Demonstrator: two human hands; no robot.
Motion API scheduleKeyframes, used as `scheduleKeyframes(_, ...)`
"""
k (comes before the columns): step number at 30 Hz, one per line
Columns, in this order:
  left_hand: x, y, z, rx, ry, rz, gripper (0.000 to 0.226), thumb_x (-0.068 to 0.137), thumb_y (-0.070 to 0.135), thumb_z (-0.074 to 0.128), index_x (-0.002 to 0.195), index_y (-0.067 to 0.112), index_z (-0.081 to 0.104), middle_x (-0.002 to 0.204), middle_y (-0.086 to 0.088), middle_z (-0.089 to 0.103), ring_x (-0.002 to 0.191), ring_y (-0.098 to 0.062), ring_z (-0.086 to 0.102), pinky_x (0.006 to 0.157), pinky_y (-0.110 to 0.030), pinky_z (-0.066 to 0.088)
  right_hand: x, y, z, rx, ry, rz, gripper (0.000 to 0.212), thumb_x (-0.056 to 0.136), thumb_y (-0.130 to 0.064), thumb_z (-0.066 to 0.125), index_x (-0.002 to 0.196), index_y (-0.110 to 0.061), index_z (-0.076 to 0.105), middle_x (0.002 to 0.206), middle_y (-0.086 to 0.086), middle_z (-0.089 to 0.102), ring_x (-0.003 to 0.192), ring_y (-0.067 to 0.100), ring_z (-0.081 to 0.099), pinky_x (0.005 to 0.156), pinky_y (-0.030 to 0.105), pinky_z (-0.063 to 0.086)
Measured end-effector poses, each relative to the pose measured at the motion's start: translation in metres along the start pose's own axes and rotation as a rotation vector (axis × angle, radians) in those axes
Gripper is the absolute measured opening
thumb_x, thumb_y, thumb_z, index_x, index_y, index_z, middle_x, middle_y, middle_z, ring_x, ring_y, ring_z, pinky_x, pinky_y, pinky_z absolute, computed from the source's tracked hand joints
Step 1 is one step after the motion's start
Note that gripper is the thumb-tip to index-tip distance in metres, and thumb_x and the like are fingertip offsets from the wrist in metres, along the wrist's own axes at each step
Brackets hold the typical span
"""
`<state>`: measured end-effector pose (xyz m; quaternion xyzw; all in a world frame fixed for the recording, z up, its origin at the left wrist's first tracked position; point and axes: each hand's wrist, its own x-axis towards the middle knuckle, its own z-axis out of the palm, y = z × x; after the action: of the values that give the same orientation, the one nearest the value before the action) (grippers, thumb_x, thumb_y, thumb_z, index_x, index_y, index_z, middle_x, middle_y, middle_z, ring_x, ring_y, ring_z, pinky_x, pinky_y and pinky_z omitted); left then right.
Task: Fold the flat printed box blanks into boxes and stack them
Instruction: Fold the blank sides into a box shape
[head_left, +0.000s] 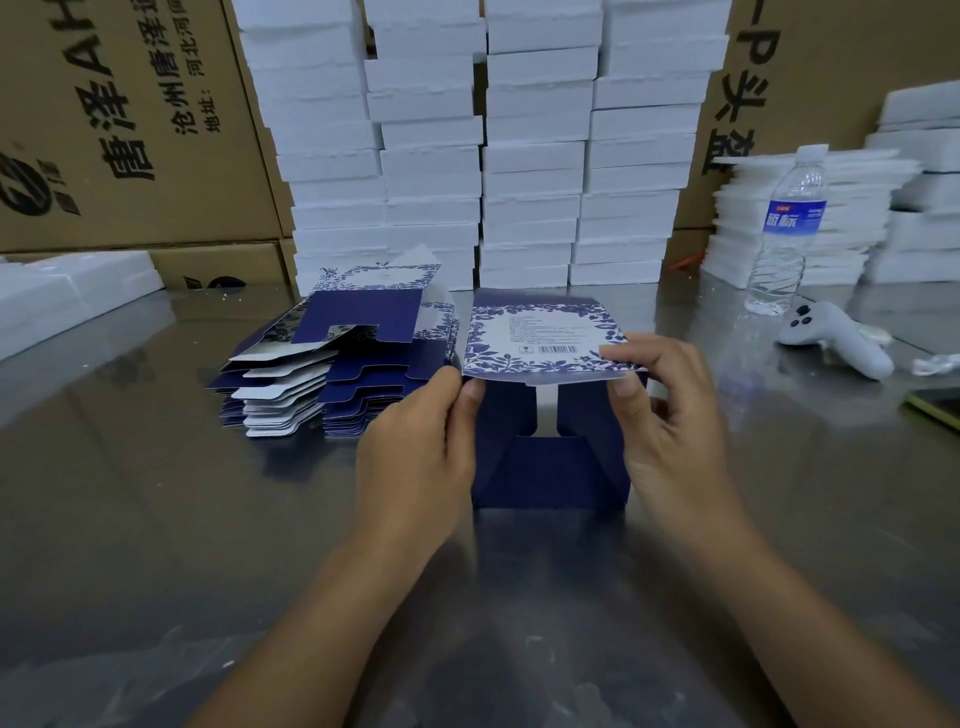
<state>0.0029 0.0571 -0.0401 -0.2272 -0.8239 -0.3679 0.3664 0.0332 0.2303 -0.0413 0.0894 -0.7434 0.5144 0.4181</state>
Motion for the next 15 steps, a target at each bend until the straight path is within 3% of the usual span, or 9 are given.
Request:
scheduleKeyframes(6,0.001,-0.002,0.001,-0.016,-0.008,0.008,0.036,0.096,0.031,0.040,0.066,0.031,0.021,0.047,0.007,0.024,0.047,-0.014,0.024,0.045,-0.022,0.015,-0.003,0.000,-0.002,-0.122,-0.020,-0.076,0.065,0.084,-0.075,0.026,0.108,-0.023,0.056,0.110,-0.003,0.049,0.101,-0.013,0.044,0.084,0.004,0.032)
scheduleKeyframes(10,-0.001,-0.005,0.004,-0.083,-0.057,-0.023,0.042,0.097,0.036,0.046,0.062,0.032,0.022,0.052,0.012,0.041,0.048,-0.010,0.033,0.045,-0.020,0.024,-0.003,0.001,-0.002,-0.107,-0.028,-0.067,0.068,0.085,-0.075,0.021,0.111,-0.021,0.054,0.113,0.000,0.049,0.105,-0.010,0.045,0.089,0.005,0.032)
scheduleKeyframes(13,-0.002,-0.008,0.005,-0.109,-0.178,-0.068,0.041,0.085,0.058,0.042,0.065,0.025,0.029,0.051,0.004,0.041,0.051,-0.015,0.038,0.048,-0.028,0.027,-0.003,0.001,-0.003,-0.091,-0.016,-0.056,0.067,0.085,-0.075,0.022,0.111,-0.022,0.054,0.112,-0.001,0.049,0.105,-0.009,0.046,0.089,0.005,0.032)
scheduleKeyframes(15,-0.001,-0.011,0.006,-0.113,-0.209,-0.073,0.052,0.077,0.068,0.033,0.067,0.017,0.037,0.053,-0.003,0.047,0.053,-0.019,0.044,0.052,-0.034,0.033,-0.003,0.002,-0.003,-0.089,-0.015,-0.051,0.065,0.085,-0.075,0.022,0.111,-0.023,0.053,0.112,-0.002,0.049,0.106,-0.010,0.046,0.089,0.004,0.032)
